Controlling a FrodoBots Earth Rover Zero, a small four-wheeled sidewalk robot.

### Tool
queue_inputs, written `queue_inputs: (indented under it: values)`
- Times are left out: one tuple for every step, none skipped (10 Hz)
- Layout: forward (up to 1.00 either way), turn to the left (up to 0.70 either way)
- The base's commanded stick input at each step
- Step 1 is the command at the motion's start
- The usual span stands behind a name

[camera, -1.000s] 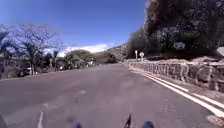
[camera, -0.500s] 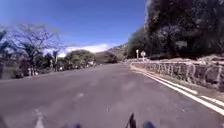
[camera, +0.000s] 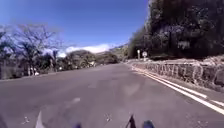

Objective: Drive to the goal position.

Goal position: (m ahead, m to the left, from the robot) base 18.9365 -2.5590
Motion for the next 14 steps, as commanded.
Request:
queue_inputs:
  values:
    - [0.5, -0.25]
    - [0.5, -0.25]
    - [0.5, -0.25]
    - [0.5, -0.25]
    - [0.5, -0.25]
    - [0.5, -0.25]
    - [0.5, 0.0]
    - [0.5, 0.0]
    - [0.5, 0.0]
    - [0.5, 0.0]
    - [0.5, 0.0]
    - [0.5, 0.0]
    - [0.5, 0.0]
    - [0.5, 0.0]
